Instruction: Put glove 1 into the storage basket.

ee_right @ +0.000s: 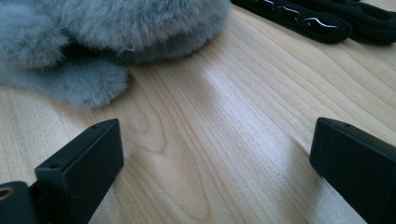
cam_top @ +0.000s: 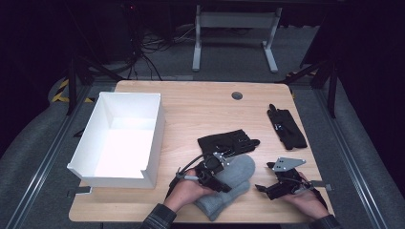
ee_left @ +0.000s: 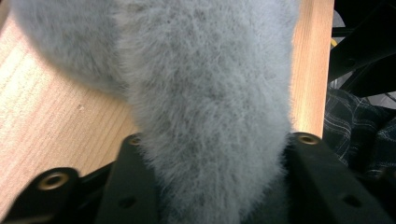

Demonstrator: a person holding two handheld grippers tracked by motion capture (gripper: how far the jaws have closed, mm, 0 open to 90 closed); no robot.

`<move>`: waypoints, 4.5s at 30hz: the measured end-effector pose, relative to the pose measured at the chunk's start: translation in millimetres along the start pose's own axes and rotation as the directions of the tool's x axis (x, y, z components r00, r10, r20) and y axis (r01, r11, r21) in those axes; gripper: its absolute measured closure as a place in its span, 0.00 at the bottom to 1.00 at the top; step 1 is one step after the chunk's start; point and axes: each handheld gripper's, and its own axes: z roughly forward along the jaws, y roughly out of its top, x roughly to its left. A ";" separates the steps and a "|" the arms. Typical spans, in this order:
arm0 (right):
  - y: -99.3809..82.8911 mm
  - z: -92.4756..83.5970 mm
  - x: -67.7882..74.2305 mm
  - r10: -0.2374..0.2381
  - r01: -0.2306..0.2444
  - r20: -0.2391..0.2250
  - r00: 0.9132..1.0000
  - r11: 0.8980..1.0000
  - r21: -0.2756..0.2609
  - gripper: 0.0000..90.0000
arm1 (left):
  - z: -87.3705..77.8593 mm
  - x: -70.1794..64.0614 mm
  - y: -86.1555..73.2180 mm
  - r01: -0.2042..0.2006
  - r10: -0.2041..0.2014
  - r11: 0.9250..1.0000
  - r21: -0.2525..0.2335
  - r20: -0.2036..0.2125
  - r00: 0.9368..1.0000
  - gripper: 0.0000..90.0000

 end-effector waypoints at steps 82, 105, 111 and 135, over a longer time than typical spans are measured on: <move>0.6 0.9 -0.1 -0.003 0.003 0.004 1.000 1.000 0.009 0.00 | -287.5 49.8 -106.7 0.315 -0.472 0.860 -0.401 -0.390 0.791 0.75; 0.6 0.9 -0.1 -0.003 0.003 0.004 1.000 1.000 0.009 0.00 | -218.2 132.2 -156.1 0.524 -0.600 0.800 -0.292 -0.375 0.707 0.71; 0.6 0.9 -0.1 -0.003 0.003 0.004 1.000 1.000 0.009 0.00 | -212.0 141.9 -162.3 0.544 -0.610 0.792 -0.276 -0.369 0.701 0.60; 0.6 0.9 -0.1 -0.003 0.003 0.003 1.000 1.000 0.009 0.00 | -264.2 80.6 -111.7 0.353 -0.519 0.847 -0.397 -0.478 0.708 0.21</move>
